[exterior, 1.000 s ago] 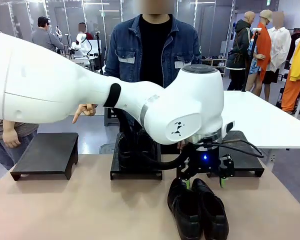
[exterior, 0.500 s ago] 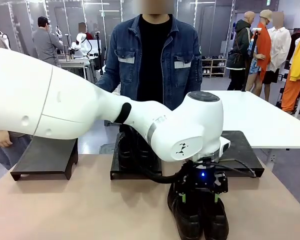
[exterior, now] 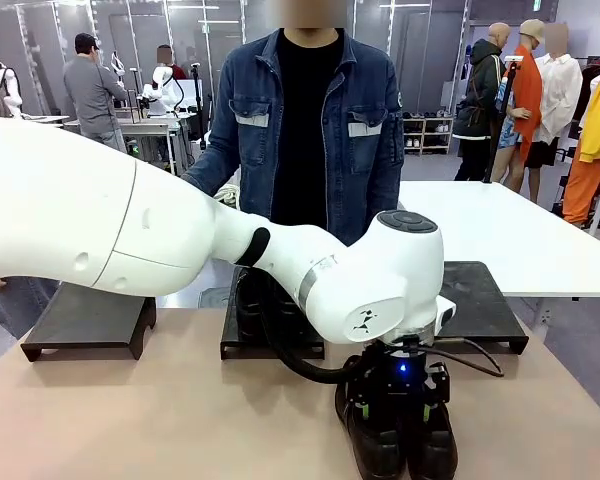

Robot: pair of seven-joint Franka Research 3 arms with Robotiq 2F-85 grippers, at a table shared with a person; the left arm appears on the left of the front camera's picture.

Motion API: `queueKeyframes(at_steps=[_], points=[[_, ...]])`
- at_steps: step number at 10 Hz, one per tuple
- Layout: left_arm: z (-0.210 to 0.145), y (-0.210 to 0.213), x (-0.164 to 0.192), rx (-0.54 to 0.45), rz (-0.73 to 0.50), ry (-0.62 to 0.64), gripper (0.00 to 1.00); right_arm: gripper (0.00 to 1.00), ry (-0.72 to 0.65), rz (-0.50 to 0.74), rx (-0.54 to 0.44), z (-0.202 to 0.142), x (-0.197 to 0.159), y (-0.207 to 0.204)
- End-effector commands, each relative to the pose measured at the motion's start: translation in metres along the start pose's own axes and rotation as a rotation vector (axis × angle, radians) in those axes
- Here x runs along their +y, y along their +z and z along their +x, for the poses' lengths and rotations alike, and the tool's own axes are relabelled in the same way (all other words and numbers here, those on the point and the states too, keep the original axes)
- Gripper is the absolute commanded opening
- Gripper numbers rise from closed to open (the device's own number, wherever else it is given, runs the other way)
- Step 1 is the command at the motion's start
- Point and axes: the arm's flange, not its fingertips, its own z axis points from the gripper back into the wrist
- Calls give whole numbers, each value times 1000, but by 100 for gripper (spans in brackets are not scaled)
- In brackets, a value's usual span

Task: Place the shoes on the stand as instructed by the person.
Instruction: Pick up another pair of Shoes and place it on the Shoes Stand indicated by the person.

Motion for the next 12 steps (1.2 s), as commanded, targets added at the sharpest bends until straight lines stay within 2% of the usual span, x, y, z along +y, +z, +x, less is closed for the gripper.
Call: queueKeyframes(at_steps=[1, 2, 3, 6, 9, 12], points=[[-2, 2, -10, -22, -34, -24, 41, 100, 16, 6, -3, 1, 1, 2], [0, 4, -11, -13, -34, -16, 25, 100, 16, 6, -3, 1, 1, 2], [1, 3, -10, -12, -31, -6, 0, 100, 16, 6, -3, 1, 1, 2], [1, -3, -7, 7, -5, 17, 3, 100, 16, 6, -3, 1, 1, 2], [-2, -11, -3, 25, 3, 16, 0, 100, 16, 6, -3, 1, 1, 2], [2, 6, -3, 2, -16, 11, 0, 100, 16, 6, -3, 1, 1, 2]])
